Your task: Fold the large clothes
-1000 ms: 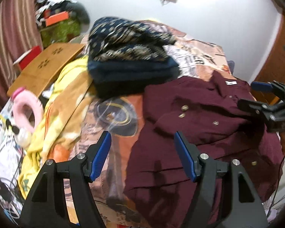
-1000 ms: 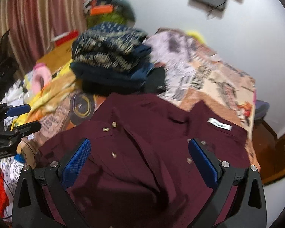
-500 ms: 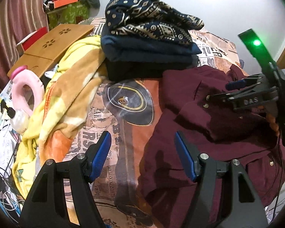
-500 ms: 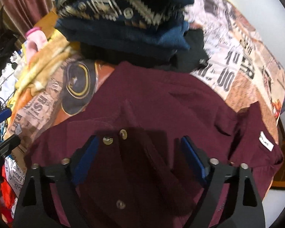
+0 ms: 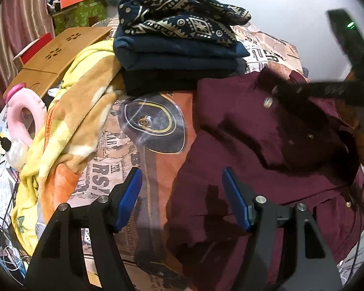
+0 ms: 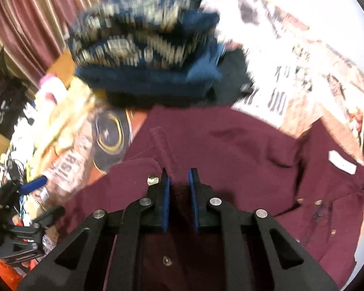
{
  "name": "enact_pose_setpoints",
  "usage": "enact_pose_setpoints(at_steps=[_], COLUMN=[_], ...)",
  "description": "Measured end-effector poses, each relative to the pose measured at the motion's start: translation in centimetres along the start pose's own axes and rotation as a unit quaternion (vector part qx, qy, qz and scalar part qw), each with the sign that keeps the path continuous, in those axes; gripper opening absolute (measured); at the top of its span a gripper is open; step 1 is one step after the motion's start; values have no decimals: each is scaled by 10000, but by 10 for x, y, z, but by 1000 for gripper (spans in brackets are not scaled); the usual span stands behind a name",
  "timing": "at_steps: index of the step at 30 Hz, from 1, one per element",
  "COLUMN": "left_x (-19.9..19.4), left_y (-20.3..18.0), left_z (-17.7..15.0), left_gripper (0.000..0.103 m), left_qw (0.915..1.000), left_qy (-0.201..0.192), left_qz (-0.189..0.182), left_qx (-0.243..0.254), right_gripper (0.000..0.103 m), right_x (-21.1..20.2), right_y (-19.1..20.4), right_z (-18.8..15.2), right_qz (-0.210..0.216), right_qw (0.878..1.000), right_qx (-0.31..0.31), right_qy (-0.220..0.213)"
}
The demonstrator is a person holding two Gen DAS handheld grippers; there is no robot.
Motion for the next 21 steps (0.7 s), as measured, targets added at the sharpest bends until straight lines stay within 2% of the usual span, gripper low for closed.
enact_pose_setpoints(at_steps=[5, 11, 15, 19, 21], left_x=[-6, -12, -12, -7, -1], left_y=[-10, -29, -49, -71, -82], left_z=[5, 13, 20, 24, 23], left_gripper=[67, 67, 67, 67, 67], left_qw=[9999, 9995, 9987, 9976, 9970], left_qy=[-80, -153, -188, -153, -78], left_qz=[-27, -136, -222, -346, -428], left_qx=[106, 252, 418, 579, 641], right_gripper=[12, 12, 12, 12, 12], right_x=[-59, -143, -194, -224, -226], right_y=[-19, -61, -99, -132, -144], right_z=[21, 22, 6, -19, -37], right_qz=[15, -266, -574, -814, -922], right_qw=[9956, 9760, 9572, 9398, 9333], right_qx=[357, 885, 1281, 1738, 1964], right_qy=[-866, -1972, -2530, -2828, -2861])
Point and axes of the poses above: each gripper's, at about its wrist camera, not at the fingertips, and x roughly the way its jaws point, y to its left, z to its top, the point moved 10 cm from there along x, roughly the way its jaws point, and after that the axes turned 1 degree about -z, right-handed, at the moved point
